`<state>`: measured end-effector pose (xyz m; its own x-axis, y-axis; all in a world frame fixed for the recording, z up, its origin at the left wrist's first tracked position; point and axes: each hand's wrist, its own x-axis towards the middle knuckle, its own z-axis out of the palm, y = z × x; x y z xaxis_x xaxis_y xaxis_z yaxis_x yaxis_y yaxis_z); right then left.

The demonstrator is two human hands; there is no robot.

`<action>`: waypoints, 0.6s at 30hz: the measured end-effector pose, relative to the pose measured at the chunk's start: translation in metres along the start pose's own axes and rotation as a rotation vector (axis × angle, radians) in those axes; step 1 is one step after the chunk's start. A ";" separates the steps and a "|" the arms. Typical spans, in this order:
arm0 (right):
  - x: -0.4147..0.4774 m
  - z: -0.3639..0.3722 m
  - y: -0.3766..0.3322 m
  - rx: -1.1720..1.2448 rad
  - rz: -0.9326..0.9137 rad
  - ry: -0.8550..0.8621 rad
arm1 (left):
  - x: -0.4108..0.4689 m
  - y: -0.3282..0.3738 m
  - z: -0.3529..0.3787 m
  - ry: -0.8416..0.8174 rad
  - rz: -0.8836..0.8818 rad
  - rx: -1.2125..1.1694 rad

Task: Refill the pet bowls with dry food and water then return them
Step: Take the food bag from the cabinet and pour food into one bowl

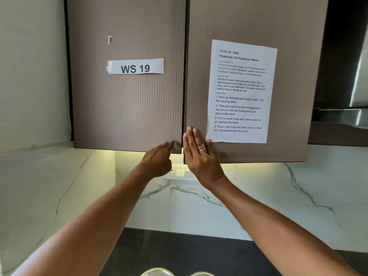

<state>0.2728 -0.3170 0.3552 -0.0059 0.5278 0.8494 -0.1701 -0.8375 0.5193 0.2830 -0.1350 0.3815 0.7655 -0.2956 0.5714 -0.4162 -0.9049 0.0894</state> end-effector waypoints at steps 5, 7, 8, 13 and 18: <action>-0.009 -0.075 0.019 0.008 0.022 -0.017 | -0.044 0.034 -0.020 0.043 -0.049 -0.291; -0.012 -0.104 0.026 0.073 0.082 -0.045 | -0.062 0.048 -0.028 0.074 -0.043 -0.405; -0.015 -0.118 0.030 0.121 0.115 -0.058 | -0.070 0.056 -0.032 0.090 -0.039 -0.441; -0.032 -0.178 0.049 0.378 0.366 -0.139 | -0.103 0.095 -0.047 0.079 0.007 -0.583; -0.061 -0.227 0.079 0.427 0.605 -0.137 | -0.120 0.145 -0.055 0.045 0.062 -0.655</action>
<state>0.0358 -0.3827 0.3230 0.1504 -0.0411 0.9878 0.2212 -0.9724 -0.0741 0.1038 -0.2136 0.3702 0.7154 -0.3148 0.6238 -0.6820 -0.5088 0.5253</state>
